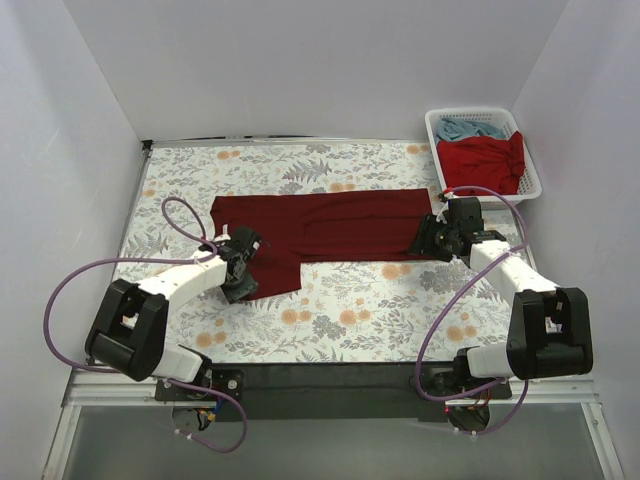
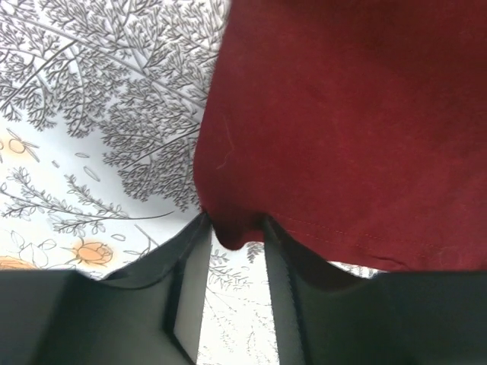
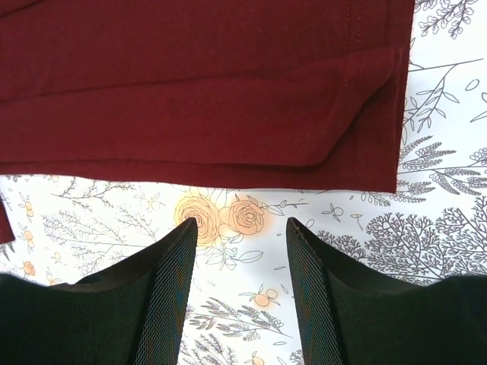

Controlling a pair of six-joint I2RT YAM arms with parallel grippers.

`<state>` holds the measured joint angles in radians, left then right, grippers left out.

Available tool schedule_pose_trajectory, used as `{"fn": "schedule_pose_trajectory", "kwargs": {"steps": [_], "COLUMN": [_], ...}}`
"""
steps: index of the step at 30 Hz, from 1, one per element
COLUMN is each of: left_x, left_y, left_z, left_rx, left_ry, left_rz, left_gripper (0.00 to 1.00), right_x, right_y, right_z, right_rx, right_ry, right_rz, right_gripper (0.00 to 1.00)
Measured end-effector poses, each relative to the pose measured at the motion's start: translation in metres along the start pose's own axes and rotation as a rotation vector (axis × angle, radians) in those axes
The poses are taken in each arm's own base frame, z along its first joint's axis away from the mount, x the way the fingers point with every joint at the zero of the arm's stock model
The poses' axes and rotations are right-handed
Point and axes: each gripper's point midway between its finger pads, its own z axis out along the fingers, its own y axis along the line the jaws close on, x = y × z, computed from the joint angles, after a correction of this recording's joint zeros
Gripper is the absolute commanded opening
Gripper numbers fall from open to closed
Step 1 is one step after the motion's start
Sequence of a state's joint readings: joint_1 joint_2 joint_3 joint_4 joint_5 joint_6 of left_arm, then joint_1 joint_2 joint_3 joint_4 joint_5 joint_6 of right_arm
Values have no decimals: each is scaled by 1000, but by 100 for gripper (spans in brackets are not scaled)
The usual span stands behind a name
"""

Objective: Fold and stack the t-shirts
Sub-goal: Fold the tshirt

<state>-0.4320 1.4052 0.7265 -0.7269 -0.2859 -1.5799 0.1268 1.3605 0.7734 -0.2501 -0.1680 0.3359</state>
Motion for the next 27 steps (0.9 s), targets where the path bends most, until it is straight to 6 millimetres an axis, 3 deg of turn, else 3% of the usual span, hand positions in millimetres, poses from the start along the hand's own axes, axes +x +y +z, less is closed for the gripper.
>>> {"fn": "schedule_pose_trajectory", "kwargs": {"steps": [1, 4, 11, 14, 19, 24, 27], "left_x": [-1, -4, -23, -58, -140, -201, -224], "left_y": [-2, -8, -17, -45, -101, -129, -139], "left_z": [0, 1, -4, -17, -35, -30, -21], "left_rx": [0, 6, -19, 21, 112, 135, 139], "left_ry": [-1, -7, -42, -105, -235, -310, -333], "left_rz": [1, -2, 24, 21, -25, -55, -66], "left_gripper": [15, 0, 0, 0, 0, 0, 0], "right_x": [0, -1, -1, 0, -6, -20, -24], "right_y": [0, 0, 2, 1, 3, 8, 7], "right_z": [0, 0, 3, 5, 8, 7, 7], "right_rx": [0, -2, -16, -12, -12, -14, 1], "right_ry": [-1, -5, -2, 6, 5, -24, -36], "right_rz": [-1, -4, -15, -13, -17, -32, -38], "right_gripper": [57, 57, 56, 56, 56, 56, 54]}}
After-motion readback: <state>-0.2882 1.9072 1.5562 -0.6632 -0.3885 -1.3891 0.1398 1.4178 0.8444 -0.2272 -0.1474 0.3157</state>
